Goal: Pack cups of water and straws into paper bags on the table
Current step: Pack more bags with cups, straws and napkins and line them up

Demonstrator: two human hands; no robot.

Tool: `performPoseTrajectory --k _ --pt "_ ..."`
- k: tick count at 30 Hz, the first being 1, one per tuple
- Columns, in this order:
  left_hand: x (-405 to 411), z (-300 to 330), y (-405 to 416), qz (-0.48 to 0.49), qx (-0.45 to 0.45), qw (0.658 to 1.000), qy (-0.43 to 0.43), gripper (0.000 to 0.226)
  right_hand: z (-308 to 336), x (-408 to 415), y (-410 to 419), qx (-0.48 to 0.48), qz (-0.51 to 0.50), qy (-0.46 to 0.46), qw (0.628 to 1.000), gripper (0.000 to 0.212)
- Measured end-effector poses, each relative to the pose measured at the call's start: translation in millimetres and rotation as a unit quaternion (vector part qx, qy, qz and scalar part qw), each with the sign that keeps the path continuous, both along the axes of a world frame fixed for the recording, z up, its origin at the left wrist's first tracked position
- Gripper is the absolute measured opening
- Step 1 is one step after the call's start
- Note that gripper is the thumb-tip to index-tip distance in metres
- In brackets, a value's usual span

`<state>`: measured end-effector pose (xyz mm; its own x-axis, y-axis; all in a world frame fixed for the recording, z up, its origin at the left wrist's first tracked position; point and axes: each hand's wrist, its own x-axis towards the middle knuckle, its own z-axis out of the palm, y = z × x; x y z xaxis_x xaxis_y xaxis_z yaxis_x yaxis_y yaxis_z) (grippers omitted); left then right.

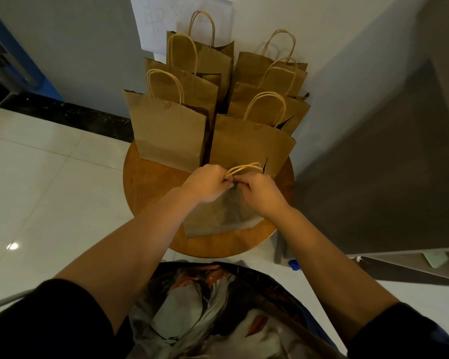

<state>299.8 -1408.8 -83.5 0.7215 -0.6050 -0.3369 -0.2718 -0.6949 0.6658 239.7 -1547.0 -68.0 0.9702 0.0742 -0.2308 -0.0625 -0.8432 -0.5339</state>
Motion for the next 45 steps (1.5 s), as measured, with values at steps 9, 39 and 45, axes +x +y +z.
performPoseTrajectory --k 9,39,45 --pt "2.4 -7.1 0.7 -0.001 -0.015 1.000 0.010 0.022 -11.0 -12.7 -5.9 -0.030 0.050 0.037 0.998 0.046" --pt "63.6 1.5 106.3 0.082 0.083 0.989 -0.092 0.023 -13.9 88.4 42.4 -0.241 0.186 -0.045 0.951 0.024" --pt "81.5 -1.4 125.8 0.152 0.070 0.982 -0.084 0.022 -19.7 104.0 48.8 -0.005 0.010 -0.031 0.999 0.065"
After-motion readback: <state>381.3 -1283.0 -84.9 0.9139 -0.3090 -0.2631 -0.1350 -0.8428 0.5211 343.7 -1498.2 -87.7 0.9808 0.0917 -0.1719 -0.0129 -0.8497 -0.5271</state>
